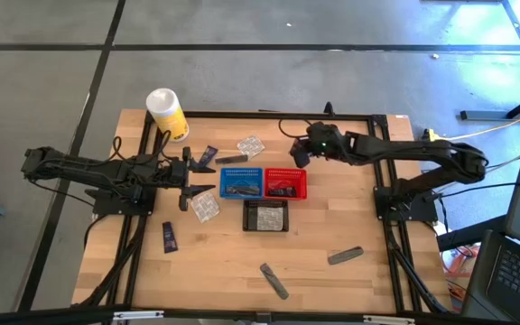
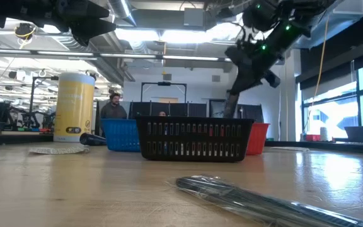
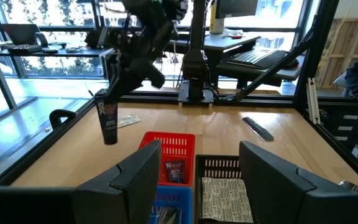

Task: Pick & Place Travel size toiletries
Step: Put the blue shaver cream into the red bin

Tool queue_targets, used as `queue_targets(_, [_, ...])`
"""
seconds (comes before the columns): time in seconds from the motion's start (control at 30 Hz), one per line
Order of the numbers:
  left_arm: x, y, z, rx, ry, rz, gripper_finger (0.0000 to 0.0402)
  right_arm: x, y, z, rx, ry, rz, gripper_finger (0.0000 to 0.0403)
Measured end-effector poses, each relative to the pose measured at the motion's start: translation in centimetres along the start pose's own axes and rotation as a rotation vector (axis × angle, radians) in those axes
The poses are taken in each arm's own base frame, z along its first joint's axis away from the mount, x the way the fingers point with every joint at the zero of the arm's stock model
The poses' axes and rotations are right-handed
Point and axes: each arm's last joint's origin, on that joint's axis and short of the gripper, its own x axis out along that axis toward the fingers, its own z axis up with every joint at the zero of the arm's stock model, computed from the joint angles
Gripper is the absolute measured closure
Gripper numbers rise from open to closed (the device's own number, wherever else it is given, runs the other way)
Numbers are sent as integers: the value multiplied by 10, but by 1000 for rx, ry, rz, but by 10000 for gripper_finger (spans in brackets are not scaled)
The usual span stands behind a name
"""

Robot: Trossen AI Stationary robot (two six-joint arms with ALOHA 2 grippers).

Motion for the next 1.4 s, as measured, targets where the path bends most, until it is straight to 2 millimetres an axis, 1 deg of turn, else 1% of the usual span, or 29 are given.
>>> queue_targets(0.3, [0,0,0,0,0,0,190,-32,12,8,0,-98,122,403])
queue_targets(0.5, [0,0,0,0,-1,0,190,-45,29,7,-13,-146,226,403])
queue_targets(0.9, [0,0,0,0,0,0,190,-68,66,-9,-63,-185,400,403])
queue_targets(1.3, [0,0,0,0,0,0,190,-90,90,-31,-66,-189,438,403])
queue_targets(1.4, [0,0,0,0,0,0,190,-92,97,-39,-69,-180,436,403])
